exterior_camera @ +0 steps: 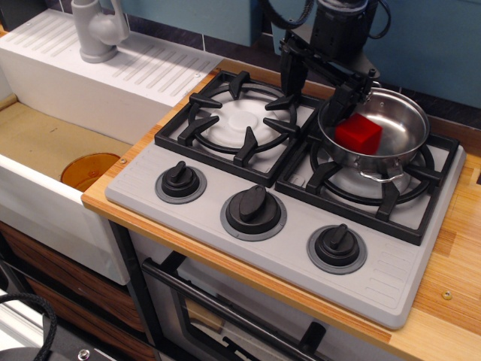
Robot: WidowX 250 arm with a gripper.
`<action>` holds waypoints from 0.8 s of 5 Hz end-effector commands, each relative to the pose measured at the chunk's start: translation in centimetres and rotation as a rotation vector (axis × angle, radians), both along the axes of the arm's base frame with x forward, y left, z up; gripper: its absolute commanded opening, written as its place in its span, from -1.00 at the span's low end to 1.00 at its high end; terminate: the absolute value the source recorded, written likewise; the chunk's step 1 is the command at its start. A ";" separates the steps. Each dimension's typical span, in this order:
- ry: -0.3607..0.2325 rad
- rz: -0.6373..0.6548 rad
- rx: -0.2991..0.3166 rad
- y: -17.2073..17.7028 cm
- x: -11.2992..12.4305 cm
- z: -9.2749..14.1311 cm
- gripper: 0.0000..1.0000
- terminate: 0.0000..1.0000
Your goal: Put redcube in pan and put pan on stove
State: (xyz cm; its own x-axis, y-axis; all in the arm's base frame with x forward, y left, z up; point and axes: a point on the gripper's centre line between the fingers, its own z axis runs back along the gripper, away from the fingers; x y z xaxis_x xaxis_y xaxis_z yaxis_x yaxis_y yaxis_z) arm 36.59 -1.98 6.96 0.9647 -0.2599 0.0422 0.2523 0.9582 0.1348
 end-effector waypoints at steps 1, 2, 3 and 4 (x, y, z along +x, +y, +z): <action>-0.106 0.006 -0.027 -0.5 0.9 1.8 1.00 -1.00; -0.114 0.003 -0.039 -0.8 1.2 1.1 1.00 -1.00; -0.122 0.000 -0.048 -1.0 1.2 0.4 1.00 -1.00; -0.120 -0.002 -0.053 -1.1 1.0 0.0 1.00 -1.00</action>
